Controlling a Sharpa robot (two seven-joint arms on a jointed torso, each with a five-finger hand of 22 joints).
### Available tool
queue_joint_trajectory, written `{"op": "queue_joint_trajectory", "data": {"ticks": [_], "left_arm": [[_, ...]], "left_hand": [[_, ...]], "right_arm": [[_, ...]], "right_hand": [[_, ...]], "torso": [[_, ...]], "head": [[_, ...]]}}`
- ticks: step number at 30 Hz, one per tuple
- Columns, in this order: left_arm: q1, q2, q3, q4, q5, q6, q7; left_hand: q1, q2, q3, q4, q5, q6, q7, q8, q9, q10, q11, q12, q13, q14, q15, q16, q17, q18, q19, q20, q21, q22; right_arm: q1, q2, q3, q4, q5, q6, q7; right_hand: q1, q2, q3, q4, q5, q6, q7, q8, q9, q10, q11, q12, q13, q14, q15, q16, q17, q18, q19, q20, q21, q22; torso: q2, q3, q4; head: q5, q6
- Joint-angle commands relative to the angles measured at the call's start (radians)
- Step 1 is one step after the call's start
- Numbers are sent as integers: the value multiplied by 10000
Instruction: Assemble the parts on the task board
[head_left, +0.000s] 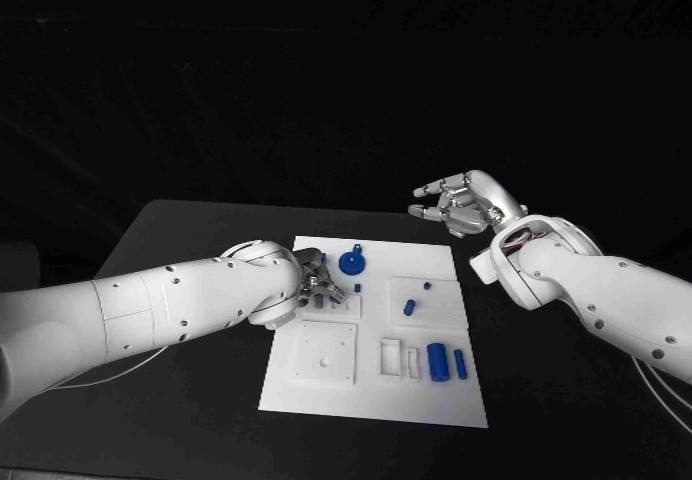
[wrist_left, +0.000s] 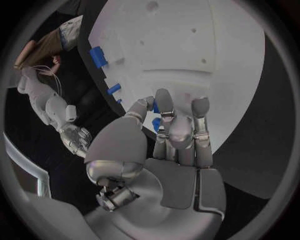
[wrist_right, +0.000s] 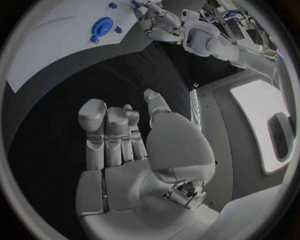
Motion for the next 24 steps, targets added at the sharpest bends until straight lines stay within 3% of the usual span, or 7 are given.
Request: {"op": "queue_joint_trajectory", "data": {"ticks": [1,24], "left_arm": [[-9,8,4,43,-341,326,-79],[-20,-108,5,100,-233,706,-234]], "left_hand": [[-11,125,580,-580,5,1054,-727,44,3448,463,-74,44,-11,69,-12,53,21,-44,64,38,-48,26],[-21,134,543,-521,31,1303,-787,51,3618,465,-87,184,-238,135,2,92,215,-34,201,67,-345,401]], "right_arm": [[2,14,7,-2,29,84,3],[3,54,7,-52,15,168,-93]], "right_hand": [[-53,43,25,49,58,24,-17,-48,-12,-57,-3,-65,-16,-37,9,-56,-8,72,229,42,-57,1017],[-75,50,14,61,56,23,-17,-47,-11,-65,-3,-64,-26,-39,11,-63,-11,72,234,44,-83,1016]], "torso": [[-1,5,-2],[1,12,-3]], "head": [[12,-31],[19,-106]]}}
